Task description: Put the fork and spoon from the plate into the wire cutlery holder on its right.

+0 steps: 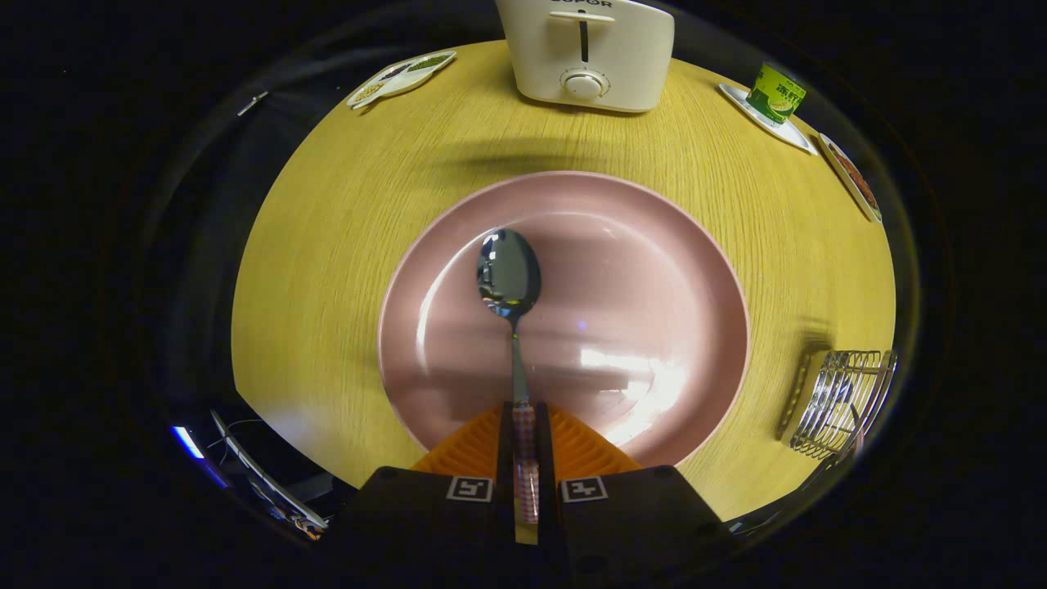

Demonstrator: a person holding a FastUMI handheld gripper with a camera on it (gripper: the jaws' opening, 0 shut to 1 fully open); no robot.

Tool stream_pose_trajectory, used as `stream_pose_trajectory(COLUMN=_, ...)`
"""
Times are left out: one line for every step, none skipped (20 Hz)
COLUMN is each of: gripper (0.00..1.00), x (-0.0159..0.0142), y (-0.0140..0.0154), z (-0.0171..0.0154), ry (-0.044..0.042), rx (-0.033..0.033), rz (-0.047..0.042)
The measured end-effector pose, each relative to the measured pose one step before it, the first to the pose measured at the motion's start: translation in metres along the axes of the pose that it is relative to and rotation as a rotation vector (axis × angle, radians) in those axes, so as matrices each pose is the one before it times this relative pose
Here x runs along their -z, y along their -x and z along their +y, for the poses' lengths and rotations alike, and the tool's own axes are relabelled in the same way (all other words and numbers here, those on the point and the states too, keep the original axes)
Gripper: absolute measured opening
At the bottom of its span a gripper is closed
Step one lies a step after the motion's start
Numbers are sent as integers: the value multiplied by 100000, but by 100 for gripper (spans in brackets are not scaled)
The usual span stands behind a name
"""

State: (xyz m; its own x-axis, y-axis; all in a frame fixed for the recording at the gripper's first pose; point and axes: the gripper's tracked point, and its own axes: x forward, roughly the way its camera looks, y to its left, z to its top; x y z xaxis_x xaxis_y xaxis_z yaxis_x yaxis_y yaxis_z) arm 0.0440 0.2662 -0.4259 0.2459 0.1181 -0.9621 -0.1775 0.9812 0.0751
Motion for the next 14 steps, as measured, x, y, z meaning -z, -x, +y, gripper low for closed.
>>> stream_pose_trajectory(gripper=16, x=165, y=460, z=83, ry=26, rx=-1509, rz=45)
stream_pose_trajectory(gripper=13, x=177, y=243, z=-96, ry=989, rx=-1954, rz=363)
stream_pose_trajectory(gripper=12, x=182, y=120, z=-235, ry=1103, rx=-927, rz=31)
stream_pose_trajectory(gripper=12, x=-9, y=510, z=-35, ry=875, rx=-1606, rz=-708)
stream_pose_trajectory(gripper=11, x=4, y=703, z=10, ry=751, rx=-2229, rz=-669)
stream_pose_trajectory(gripper=12, x=-53, y=928, z=7, ry=-75, rx=-2132, rz=-859)
stream_pose_trajectory(gripper=12, x=47, y=1216, z=-72, ry=421, rx=-1777, rz=-484)
stream_pose_trajectory(gripper=11, x=-49, y=1636, z=-168, ry=1337, rx=-1544, rz=-916)
stream_pose_trajectory(gripper=11, x=28, y=1483, z=-241, ry=1757, rx=-944, rz=-636)
stream_pose_trajectory(gripper=11, x=28, y=1784, z=-472, ry=2185, rx=-489, rz=-633)
stream_pose_trajectory(gripper=11, x=3, y=2005, z=-300, ry=2446, rx=-351, rz=-542)
stream_pose_trajectory(gripper=11, x=246, y=2076, z=-769, ry=2848, rx=-147, rz=35)
stream_pose_trajectory(gripper=11, x=423, y=1839, z=-822, ry=2425, rx=-46, rz=453)
stream_pose_trajectory(gripper=11, x=438, y=1819, z=-996, ry=1539, rx=201, rz=911)
